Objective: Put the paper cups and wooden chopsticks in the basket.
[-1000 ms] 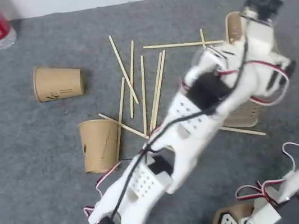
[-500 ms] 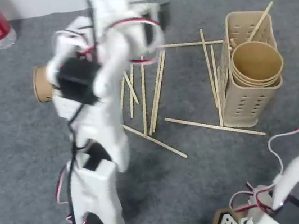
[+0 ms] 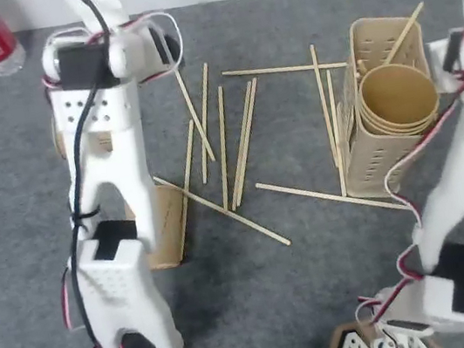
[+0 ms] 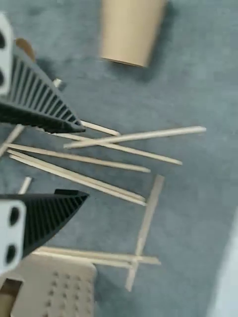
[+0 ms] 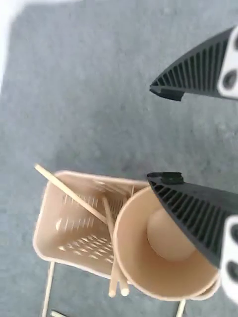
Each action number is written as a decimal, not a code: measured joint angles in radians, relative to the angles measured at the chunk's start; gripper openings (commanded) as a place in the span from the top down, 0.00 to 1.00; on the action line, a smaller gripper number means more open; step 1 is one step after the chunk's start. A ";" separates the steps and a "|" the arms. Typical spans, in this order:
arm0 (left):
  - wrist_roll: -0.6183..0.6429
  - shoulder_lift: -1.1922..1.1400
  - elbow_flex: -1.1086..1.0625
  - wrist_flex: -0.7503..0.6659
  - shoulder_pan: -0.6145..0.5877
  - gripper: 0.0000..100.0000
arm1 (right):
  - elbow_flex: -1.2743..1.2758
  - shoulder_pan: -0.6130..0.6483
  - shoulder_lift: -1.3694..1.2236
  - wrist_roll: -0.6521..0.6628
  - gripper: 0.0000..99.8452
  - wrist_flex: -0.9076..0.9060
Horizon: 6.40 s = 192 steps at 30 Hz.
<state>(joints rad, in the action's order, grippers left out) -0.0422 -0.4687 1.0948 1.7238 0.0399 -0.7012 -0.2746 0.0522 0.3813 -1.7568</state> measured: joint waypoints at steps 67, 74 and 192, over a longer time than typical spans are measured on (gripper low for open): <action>0.069 1.157 -2.265 -1.083 -0.132 0.82 | 0.336 0.692 0.212 0.187 0.80 0.000; 0.123 1.157 -2.289 -1.142 -0.183 0.82 | 0.822 0.709 0.066 0.288 0.80 0.215; 0.130 1.154 -2.380 -1.315 -0.123 0.82 | 0.318 0.638 -0.216 -0.049 0.74 0.427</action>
<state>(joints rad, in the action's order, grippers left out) 0.0882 0.6851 -1.2850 0.4089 -0.0829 -0.3836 0.3636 -0.1642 0.3322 -1.3303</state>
